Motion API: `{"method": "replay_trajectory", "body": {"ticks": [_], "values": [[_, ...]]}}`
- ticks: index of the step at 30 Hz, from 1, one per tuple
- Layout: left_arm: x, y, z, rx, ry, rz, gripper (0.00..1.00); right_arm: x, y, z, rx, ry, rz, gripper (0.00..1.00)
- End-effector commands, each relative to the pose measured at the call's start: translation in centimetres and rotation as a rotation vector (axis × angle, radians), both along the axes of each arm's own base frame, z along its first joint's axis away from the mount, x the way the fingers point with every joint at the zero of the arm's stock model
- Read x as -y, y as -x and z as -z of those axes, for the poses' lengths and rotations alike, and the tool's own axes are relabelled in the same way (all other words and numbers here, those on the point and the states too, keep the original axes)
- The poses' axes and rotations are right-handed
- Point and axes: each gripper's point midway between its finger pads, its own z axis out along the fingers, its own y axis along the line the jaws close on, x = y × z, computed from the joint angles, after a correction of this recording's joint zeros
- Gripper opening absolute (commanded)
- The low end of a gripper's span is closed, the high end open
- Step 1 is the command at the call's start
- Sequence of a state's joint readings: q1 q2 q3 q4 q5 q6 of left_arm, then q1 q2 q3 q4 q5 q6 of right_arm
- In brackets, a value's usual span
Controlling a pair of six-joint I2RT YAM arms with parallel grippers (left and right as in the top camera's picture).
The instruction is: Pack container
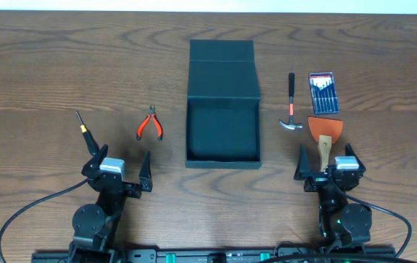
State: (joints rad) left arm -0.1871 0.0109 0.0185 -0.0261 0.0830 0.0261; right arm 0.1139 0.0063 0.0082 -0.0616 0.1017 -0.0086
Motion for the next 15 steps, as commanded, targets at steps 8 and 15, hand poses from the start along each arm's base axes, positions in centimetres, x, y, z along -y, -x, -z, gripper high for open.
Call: {"method": "replay_trajectory", "body": {"ticks": [8,15], "values": [[0.75,0.27,1.42,-0.045,0.001,0.042,0.99,-0.30,0.01,0.23,-0.006,0.005,-0.014,0.99],[0.75,0.27,1.42,-0.045,0.001,0.042,0.99,-0.30,0.01,0.23,-0.006,0.005,-0.014,0.99]]}}
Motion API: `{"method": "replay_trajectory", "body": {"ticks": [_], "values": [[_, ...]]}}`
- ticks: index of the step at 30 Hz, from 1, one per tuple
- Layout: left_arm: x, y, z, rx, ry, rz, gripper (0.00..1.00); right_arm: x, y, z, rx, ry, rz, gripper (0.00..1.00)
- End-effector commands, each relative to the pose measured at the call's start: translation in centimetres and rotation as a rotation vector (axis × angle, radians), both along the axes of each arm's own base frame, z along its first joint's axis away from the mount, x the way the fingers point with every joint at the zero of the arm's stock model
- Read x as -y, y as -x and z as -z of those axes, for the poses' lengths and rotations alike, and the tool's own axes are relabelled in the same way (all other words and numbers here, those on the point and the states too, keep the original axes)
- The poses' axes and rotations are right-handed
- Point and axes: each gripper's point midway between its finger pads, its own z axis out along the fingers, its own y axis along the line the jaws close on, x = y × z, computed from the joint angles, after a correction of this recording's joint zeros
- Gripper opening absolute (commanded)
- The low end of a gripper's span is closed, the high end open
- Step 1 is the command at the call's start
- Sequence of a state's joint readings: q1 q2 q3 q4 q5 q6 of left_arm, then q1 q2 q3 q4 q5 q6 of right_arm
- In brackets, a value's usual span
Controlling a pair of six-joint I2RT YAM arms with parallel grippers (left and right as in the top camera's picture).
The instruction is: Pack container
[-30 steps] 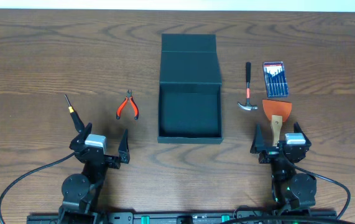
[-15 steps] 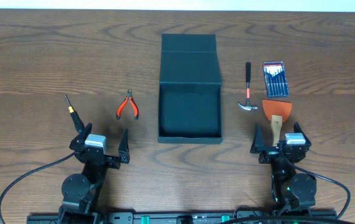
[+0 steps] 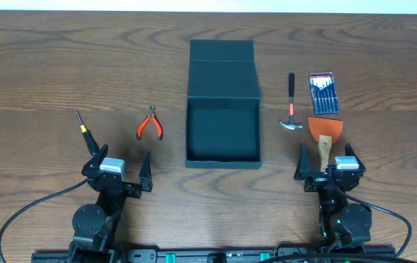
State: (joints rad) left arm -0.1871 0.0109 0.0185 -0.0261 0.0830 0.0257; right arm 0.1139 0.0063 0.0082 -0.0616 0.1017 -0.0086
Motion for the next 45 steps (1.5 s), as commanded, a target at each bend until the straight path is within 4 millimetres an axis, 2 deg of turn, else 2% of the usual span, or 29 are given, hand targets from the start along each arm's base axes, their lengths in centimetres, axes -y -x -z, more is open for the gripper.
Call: {"method": "replay_trajectory", "body": {"ticks": [1,21,29,35,41,45], "values": [[0.7,0.3,1.4,-0.045,0.001,0.042,0.98,-0.3,0.0,0.2,-0.006,0.005,-0.013,0.99],[0.7,0.3,1.4,-0.045,0.001,0.042,0.98,-0.7,0.0,0.3,-0.008,0.000,-0.035,0.99],[0.7,0.3,1.4,-0.045,0.001,0.042,0.98,-0.8,0.0,0.5,-0.022,-0.181,-0.029,0.99],[0.7,0.3,1.4,-0.045,0.001,0.042,0.98,-0.8,-0.1,0.8,-0.052,-0.184,-0.024,0.99],[0.7,0.3,1.4,-0.045,0.001,0.042,0.99,-0.2,-0.7,-1.1,-0.087,-0.168,0.017,0.99],[0.7,0.3,1.4,-0.045,0.001,0.042,0.98,-0.3,-2.0,-4.4,-0.110,-0.096,0.011,0.99]]}}
